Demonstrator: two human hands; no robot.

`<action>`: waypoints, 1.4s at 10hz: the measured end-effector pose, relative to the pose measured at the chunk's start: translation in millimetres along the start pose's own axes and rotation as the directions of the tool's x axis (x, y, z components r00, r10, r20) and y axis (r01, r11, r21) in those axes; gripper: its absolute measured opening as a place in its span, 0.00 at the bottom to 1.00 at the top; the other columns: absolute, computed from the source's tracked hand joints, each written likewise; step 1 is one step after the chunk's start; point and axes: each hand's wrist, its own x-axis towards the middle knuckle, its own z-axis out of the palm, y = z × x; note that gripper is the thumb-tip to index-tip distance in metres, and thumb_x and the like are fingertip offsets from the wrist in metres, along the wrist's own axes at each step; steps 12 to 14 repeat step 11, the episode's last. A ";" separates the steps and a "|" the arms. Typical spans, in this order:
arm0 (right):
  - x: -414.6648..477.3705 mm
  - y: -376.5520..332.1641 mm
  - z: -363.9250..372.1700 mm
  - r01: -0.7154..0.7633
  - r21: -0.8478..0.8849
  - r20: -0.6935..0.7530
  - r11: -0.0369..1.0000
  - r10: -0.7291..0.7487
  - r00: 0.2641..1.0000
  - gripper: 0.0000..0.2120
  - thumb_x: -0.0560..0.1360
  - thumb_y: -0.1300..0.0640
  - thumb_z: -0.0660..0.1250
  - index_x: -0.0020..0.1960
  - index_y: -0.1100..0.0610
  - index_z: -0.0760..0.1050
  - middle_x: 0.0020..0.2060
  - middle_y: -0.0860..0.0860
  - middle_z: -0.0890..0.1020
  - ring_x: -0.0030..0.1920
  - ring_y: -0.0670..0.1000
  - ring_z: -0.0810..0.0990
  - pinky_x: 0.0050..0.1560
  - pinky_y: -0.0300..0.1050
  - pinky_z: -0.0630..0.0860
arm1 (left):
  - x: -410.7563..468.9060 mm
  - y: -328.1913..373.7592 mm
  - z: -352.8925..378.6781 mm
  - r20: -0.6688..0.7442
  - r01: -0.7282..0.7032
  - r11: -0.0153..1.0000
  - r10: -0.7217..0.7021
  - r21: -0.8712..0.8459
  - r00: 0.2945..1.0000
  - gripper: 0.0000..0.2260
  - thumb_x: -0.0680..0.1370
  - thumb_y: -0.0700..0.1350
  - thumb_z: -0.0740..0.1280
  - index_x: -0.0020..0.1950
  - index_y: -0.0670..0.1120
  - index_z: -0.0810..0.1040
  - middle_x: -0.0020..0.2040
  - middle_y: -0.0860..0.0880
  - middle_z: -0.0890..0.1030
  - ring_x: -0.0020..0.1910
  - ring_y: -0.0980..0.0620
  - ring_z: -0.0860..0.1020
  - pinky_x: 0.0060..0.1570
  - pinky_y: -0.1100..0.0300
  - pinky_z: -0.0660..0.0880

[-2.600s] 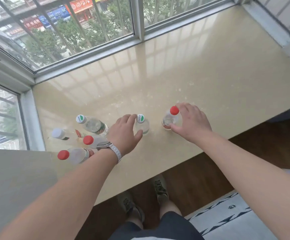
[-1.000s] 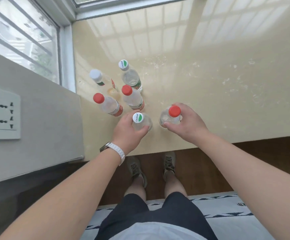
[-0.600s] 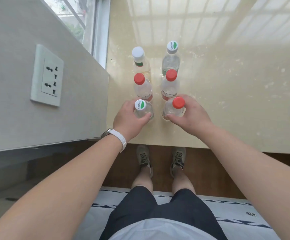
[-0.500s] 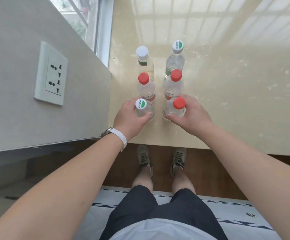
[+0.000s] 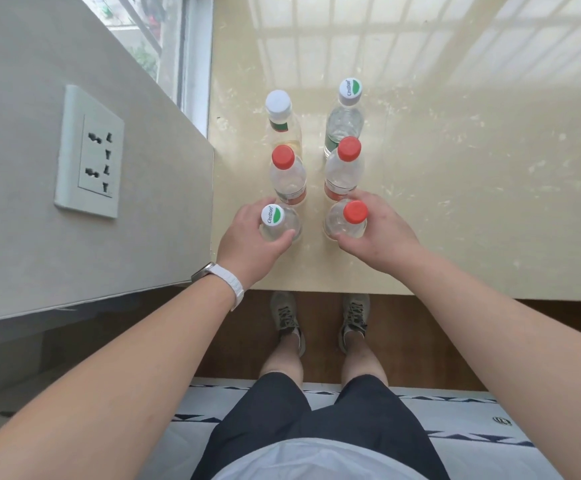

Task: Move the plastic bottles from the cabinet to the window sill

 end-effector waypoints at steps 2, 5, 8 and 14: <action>-3.8 -0.5 0.5 -0.019 -0.031 0.003 0.999 0.020 1.000 0.30 0.72 0.46 0.72 0.71 0.47 0.68 0.65 0.48 0.75 0.64 0.50 0.74 0.59 0.44 0.70 | 0.7 -3.7 -1.1 0.021 -0.007 1.000 0.007 -0.022 1.000 0.25 0.70 0.60 0.73 0.66 0.60 0.72 0.58 0.59 0.73 0.56 0.58 0.74 0.56 0.59 0.73; -5.1 -1.3 2.3 -0.038 -0.023 0.003 0.999 0.038 0.999 0.30 0.71 0.45 0.72 0.70 0.46 0.67 0.66 0.47 0.74 0.63 0.50 0.74 0.56 0.43 0.68 | -1.5 -2.6 3.2 0.020 -0.016 0.999 0.017 -0.035 1.000 0.22 0.72 0.59 0.75 0.63 0.61 0.73 0.56 0.59 0.74 0.55 0.57 0.75 0.52 0.61 0.71; -6.6 -1.3 -3.2 -0.051 -0.002 0.059 0.999 0.051 0.997 0.36 0.69 0.44 0.73 0.73 0.44 0.63 0.69 0.45 0.72 0.66 0.49 0.73 0.60 0.47 0.71 | 0.5 4.1 1.5 0.028 0.003 0.999 -0.002 -0.052 1.000 0.22 0.72 0.60 0.74 0.63 0.63 0.72 0.59 0.59 0.75 0.57 0.56 0.74 0.55 0.58 0.72; -18.6 -35.2 -50.8 0.005 -0.062 0.114 0.998 0.002 0.994 0.42 0.71 0.42 0.74 0.78 0.48 0.57 0.75 0.47 0.65 0.73 0.48 0.65 0.64 0.41 0.64 | -9.8 24.2 -25.0 0.062 0.019 0.999 -0.017 -0.033 0.998 0.34 0.71 0.62 0.74 0.74 0.58 0.67 0.69 0.55 0.72 0.67 0.55 0.72 0.62 0.55 0.71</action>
